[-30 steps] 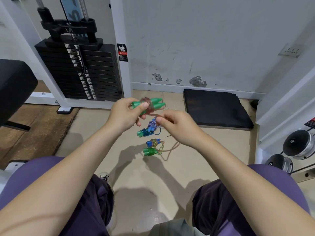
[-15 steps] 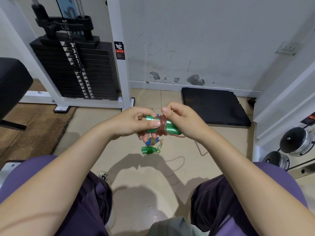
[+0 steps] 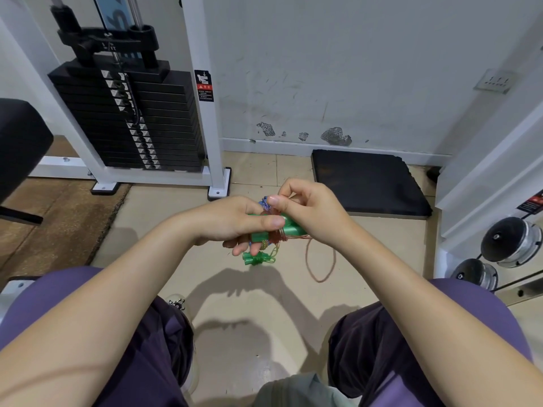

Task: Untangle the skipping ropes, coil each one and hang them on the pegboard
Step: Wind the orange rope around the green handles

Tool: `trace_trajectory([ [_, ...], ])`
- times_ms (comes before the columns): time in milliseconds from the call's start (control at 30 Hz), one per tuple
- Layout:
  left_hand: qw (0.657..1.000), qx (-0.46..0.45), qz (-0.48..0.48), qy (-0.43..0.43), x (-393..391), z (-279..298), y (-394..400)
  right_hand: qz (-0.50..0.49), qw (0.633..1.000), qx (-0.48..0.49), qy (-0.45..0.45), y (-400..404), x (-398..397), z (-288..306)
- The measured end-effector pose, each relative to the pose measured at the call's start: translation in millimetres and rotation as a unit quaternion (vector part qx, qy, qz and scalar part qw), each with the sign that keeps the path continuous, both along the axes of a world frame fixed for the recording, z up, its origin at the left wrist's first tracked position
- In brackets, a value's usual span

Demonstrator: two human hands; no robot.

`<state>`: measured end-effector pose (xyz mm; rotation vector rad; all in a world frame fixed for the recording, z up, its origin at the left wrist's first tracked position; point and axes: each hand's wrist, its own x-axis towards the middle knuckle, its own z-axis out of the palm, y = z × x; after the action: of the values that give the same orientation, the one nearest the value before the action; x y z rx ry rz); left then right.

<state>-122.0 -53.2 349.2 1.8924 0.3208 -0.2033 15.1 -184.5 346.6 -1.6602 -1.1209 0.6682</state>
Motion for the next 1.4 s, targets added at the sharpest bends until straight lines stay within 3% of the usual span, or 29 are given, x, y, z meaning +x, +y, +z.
trace_trajectory([
  [133,0.999,0.002,-0.002,-0.045,-1.8,2.5,1.4,-0.004,0.997,0.01,0.074,-0.1,4.5,1.8],
  [267,0.997,0.021,0.004,-0.074,-1.1,-1.2,1.9,0.012,0.997,-0.032,0.07,-0.4,6.6,2.7],
  [467,0.982,-0.072,0.09,-0.148,-1.0,-4.5,11.2,0.048,0.965,0.004,0.258,-0.3,15.5,4.8],
  [567,0.952,-0.097,0.208,-0.204,2.7,-5.4,21.6,0.041,0.973,-0.005,0.227,-0.5,11.5,1.0],
  [667,0.919,-0.062,0.32,-0.221,2.5,-6.6,32.3,0.023,0.991,-0.041,0.128,1.0,4.0,-1.7],
  [800,0.909,-0.031,0.353,-0.221,5.2,-10.6,31.9,0.007,0.999,-0.046,-0.011,3.0,-6.9,0.7],
  [900,0.916,-0.018,0.347,-0.202,5.3,-10.9,31.0,-0.029,0.997,-0.039,-0.067,1.6,-3.9,7.8],
  [1067,0.939,0.171,0.278,-0.108,6.1,-13.9,30.6,-0.028,0.985,-0.01,-0.171,-3.9,7.3,16.1],
  [1167,0.952,0.225,0.202,-0.042,7.9,-15.6,23.3,0.008,0.975,-0.003,-0.221,-1.7,4.5,14.6],
  [1300,0.987,0.157,0.039,0.019,3.5,-10.3,14.3,0.026,0.975,0.001,-0.219,-0.3,10.5,8.8],
  [1400,0.998,0.057,-0.015,-0.015,-0.7,-2.9,11.2,0.013,0.984,-0.003,-0.178,0.1,10.7,4.8],
])
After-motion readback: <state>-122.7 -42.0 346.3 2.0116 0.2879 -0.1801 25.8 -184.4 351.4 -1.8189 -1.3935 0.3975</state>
